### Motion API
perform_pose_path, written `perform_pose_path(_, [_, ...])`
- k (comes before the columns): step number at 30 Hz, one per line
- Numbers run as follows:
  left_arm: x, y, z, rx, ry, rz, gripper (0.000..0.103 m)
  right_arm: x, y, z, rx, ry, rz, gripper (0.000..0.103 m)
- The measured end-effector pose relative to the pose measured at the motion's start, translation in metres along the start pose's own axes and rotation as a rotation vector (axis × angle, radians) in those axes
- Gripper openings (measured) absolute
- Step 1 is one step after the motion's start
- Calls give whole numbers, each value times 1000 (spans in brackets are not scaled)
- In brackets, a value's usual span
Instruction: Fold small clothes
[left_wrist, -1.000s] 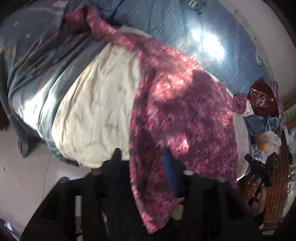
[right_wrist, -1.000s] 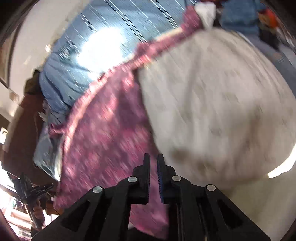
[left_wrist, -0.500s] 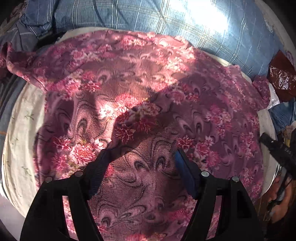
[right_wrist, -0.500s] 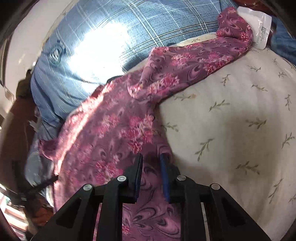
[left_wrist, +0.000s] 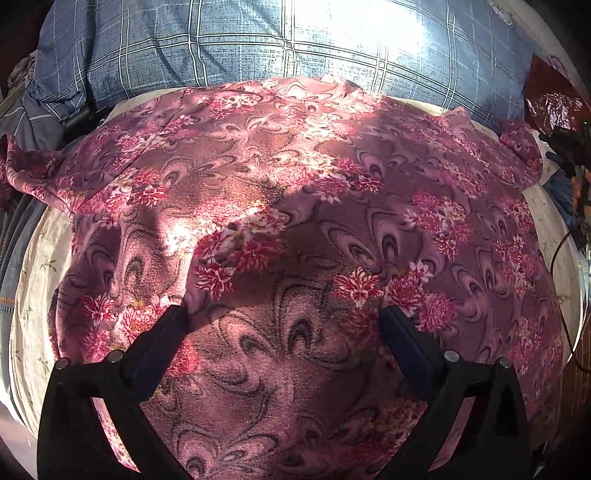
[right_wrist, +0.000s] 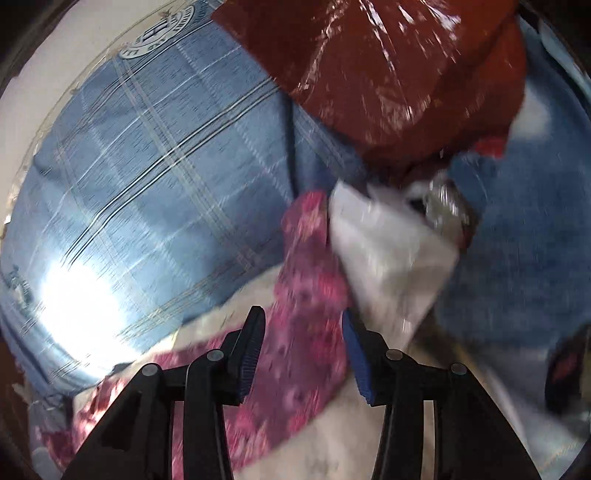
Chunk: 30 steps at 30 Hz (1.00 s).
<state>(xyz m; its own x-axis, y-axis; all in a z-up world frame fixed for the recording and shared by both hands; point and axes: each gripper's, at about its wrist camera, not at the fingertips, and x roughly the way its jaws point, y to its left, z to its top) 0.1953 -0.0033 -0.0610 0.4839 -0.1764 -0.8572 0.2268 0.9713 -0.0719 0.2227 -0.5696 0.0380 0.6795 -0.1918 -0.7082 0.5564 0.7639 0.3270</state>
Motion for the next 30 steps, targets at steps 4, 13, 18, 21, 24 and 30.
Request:
perform_pose_path(4, [1, -2, -1, 10, -1, 5, 103, 42, -1, 13, 2, 69, -60, 42])
perform_pose_path(13, [1, 0, 2, 14, 14, -7, 103, 8, 44, -1, -157, -60, 25, 9])
perform_pose_path(18, [2, -1, 5, 5, 23, 0, 103, -35, 84, -35, -230, -38, 151, 9])
perform_pose_path(21, [1, 3, 7, -20, 30, -23, 103, -40, 114, -60, -237, 3, 214, 9])
perform_pose_path(24, [-3, 11, 10, -50, 44, -75, 103, -44, 146, -89, -225, 50, 281, 9])
perform_pose_path(30, [-18, 29, 8, -90, 47, -140, 103, -42, 222, -141, -271, 138, 377, 9])
